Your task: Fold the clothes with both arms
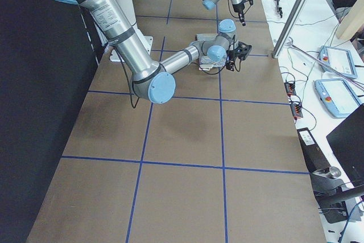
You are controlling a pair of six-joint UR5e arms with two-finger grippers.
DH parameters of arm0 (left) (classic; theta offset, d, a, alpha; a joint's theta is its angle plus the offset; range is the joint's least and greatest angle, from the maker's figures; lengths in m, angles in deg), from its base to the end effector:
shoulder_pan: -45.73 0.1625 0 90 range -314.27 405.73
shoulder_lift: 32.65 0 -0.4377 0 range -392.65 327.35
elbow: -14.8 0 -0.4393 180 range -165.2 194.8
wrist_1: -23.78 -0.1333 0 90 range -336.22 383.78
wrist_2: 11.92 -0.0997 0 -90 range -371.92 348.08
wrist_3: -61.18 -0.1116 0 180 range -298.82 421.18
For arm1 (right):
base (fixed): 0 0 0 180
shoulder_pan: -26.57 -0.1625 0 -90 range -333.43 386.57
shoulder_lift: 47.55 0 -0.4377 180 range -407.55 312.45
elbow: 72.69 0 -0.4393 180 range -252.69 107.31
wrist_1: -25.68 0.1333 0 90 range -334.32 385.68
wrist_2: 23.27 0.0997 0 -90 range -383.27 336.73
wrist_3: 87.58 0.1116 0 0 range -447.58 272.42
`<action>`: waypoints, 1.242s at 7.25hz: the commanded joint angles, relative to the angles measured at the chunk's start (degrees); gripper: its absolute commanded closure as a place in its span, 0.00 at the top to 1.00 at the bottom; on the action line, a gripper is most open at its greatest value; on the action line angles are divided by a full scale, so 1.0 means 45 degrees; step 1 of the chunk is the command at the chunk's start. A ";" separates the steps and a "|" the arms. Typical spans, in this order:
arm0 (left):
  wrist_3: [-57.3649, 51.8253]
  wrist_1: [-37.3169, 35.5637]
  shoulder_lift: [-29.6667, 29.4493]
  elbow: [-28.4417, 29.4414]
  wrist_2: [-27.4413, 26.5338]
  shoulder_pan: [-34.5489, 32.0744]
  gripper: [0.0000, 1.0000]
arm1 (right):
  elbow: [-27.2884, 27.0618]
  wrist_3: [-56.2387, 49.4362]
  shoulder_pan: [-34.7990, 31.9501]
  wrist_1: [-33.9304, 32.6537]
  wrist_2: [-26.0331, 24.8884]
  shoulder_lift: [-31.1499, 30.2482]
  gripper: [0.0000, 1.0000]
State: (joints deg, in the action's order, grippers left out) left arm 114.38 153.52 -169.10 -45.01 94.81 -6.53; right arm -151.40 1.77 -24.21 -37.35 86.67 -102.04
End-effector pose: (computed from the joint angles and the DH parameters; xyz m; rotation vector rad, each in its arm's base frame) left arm 0.4607 -0.7605 0.3182 0.4889 0.8794 -0.1040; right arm -0.4315 -0.6793 0.3266 0.0930 -0.9549 0.6532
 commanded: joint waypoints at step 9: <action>-1.2086 -0.4914 0.6394 -0.3980 0.6556 -0.8422 1.00 | 0.0577 -2.0722 -0.9102 -0.5854 0.5550 -0.4313 1.00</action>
State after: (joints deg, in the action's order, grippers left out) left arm 65.58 143.38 -141.79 -57.42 124.18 -41.82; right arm -148.69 -83.52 -61.85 -60.49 111.35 -119.83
